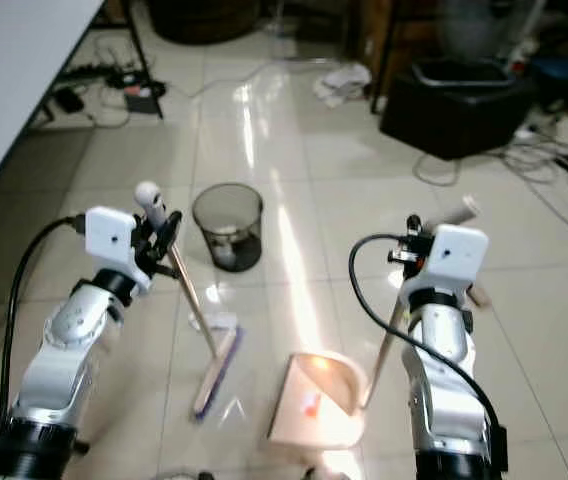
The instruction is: Sweep floor
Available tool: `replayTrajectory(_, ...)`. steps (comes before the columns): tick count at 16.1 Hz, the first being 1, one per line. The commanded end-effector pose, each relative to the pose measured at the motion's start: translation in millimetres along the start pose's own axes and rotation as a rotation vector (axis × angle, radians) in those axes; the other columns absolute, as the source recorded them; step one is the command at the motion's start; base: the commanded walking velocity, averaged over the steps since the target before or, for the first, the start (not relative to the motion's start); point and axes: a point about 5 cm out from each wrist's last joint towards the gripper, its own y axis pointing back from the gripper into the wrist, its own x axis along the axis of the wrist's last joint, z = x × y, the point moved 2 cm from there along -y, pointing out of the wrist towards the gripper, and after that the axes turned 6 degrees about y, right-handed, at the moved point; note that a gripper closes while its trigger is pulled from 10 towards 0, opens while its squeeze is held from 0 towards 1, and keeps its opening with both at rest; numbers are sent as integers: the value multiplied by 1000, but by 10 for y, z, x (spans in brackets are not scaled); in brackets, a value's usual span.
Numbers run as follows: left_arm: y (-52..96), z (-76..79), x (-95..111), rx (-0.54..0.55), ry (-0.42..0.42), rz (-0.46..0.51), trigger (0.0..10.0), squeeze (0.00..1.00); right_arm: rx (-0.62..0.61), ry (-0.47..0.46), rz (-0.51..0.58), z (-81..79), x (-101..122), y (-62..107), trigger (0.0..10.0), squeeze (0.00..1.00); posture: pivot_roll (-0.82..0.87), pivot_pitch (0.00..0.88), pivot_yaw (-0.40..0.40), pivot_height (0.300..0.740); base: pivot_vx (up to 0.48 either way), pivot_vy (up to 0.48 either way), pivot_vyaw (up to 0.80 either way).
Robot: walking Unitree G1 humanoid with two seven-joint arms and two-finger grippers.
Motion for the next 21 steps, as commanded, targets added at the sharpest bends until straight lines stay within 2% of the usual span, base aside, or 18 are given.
replayTrajectory(1, -10, -64, 118, 17, -44, 42, 10000, 0, 16, -37, 28, -53, 54, -3, 10000, 0, -4, 81, 66, 740, 439, 0, 0)
replayTrajectory(4, -12, -66, 122, 17, -48, 44, 10000, 0, 5, -34, 26, -28, 47, 1, 10000, 0, -3, 77, 67, 740, 439, 0, 0)
replayTrajectory(6, -10, -68, 122, 18, -50, 44, 10000, 0, 32, 11, 31, -47, 44, -2, 10000, 0, -1, 76, 65, 740, 439, 0, 0)
replayTrajectory(9, -6, -71, 120, 16, -53, 43, 10000, 0, 13, 1, 32, -45, 43, 1, 10000, 0, -1, 78, 65, 740, 447, 0, 631)
replayTrajectory(13, -4, -58, 104, 9, -53, 35, 10000, 0, 6, -35, 23, -23, 16, 25, 10000, 0, -3, 84, 71, 740, 448, 0, 0)
replayTrajectory(17, 11, -88, 102, 16, -56, 33, 10000, 0, 72, 21, 22, -133, 19, 28, 10000, 0, 3, 89, 67, 740, 445, 0, 545)
replayTrajectory(19, 19, -107, 100, 22, -60, 30, 10000, 0, 62, 0, 23, -136, 14, 31, 10000, 0, 6, 92, 66, 740, 446, 0, 800)
replayTrajectory(21, 22, -111, 96, 23, -61, 26, 10000, 0, 50, -38, 11, -112, -16, 45, 10000, 0, 6, 92, 69, 740, 407, 0, 0)
